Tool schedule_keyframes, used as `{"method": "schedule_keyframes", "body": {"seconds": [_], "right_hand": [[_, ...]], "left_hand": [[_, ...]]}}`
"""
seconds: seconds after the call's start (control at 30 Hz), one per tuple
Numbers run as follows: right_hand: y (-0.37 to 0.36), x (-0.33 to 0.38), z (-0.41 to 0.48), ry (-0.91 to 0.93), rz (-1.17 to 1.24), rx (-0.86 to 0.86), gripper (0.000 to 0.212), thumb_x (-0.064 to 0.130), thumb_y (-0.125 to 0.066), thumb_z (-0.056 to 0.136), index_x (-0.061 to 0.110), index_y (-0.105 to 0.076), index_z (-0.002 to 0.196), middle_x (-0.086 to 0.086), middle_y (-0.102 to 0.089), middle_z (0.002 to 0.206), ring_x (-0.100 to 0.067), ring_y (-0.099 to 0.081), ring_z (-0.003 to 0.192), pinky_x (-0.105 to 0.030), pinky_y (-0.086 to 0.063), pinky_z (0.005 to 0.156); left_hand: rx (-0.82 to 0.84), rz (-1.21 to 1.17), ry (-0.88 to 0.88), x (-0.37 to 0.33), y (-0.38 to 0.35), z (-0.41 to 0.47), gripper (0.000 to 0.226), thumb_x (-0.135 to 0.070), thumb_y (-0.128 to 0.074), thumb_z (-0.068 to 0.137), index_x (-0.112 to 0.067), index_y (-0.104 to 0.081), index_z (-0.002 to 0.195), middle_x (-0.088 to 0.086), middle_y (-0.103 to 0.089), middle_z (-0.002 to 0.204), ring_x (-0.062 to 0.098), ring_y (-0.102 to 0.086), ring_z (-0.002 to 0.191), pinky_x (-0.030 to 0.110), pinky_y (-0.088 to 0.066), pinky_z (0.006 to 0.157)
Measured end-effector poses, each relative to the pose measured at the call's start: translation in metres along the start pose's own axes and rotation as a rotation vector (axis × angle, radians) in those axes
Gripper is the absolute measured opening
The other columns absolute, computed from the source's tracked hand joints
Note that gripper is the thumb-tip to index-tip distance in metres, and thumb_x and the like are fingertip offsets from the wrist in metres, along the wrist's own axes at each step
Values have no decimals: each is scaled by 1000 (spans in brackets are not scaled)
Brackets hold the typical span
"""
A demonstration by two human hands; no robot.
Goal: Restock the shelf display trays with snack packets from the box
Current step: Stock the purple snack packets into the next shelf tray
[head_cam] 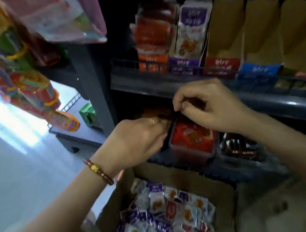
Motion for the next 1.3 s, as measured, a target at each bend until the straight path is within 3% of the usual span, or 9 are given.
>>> {"method": "schedule_keyframes", "body": {"seconds": [0.27,0.37,0.5,0.6,0.73,0.87,1.03,1.13,1.3], "right_hand": [[-191,8,-100,-27,-5,740,16,18,-51,80,26,-47,67,12,-42,58,-6,-39,52,-26,-32,51],[-270,-21,-148,-124,-41,1027,12,20,-52,86,18,-55,75,5,-54,69,-10,-43,59,-31,-34,57],[-351,-61,-209,-375,-25,1223,17,18,-51,88,12,-63,99,-5,-63,100,-22,-59,88,-36,-49,76],[-385,-76,-234,-630,5,1141,26,14,-53,90,13,-59,116,-2,-57,112,-19,-55,92,-28,-43,72],[-422,-70,-255,-952,145,882,32,21,-60,91,11,-53,120,-10,-61,116,-26,-63,94,-34,-50,77],[-450,-49,-260,-994,148,855,61,32,-64,89,8,-38,139,-15,-40,141,-33,-57,111,-38,-48,89],[-459,-53,-249,-1025,38,828,27,21,-57,94,8,-54,117,-16,-47,127,-32,-59,99,-32,-45,70],[-447,-60,-239,-1110,143,752,9,8,-52,92,12,-56,99,-13,-59,110,-26,-63,83,-35,-50,65],[-390,-60,-210,-1407,692,332,28,4,-49,97,3,-46,124,-16,-60,98,-13,-60,60,-17,-53,49]], "left_hand": [[375,-53,140,-12,-63,-128,45,-39,-26,87,-16,-63,97,6,-65,75,30,-64,66,36,-47,50],[486,-67,202,-16,-85,-179,26,-30,-46,93,-17,-58,112,7,-65,85,31,-64,76,36,-47,58],[713,-83,325,-11,-111,-243,28,-30,-39,98,-22,-53,120,1,-63,102,23,-62,91,33,-47,73],[758,-114,370,-4,-120,-273,29,-34,-39,97,-26,-52,121,-4,-64,108,21,-62,94,33,-48,77],[735,-163,392,2,-127,-288,27,-33,-43,96,-25,-57,118,-2,-66,105,24,-63,90,35,-49,74],[712,-180,408,0,-127,-283,26,-28,-42,96,-22,-57,116,1,-66,101,25,-63,88,38,-50,76],[688,-208,426,-2,-124,-274,28,-29,-40,98,-20,-56,118,2,-65,101,25,-62,91,35,-47,77],[666,-252,564,3,-126,-276,27,-27,-44,95,-22,-57,119,0,-65,105,24,-62,90,34,-49,74],[616,-721,851,0,-144,-290,28,-10,-53,92,-20,-52,118,1,-59,110,25,-61,97,39,-47,88]]}}
Point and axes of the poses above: each hand's wrist, its own z-axis towards the middle knuckle, its own y-axis out of the back of the hand, x = y × z, the point moved 7 cm from there along z, towards the middle knuckle
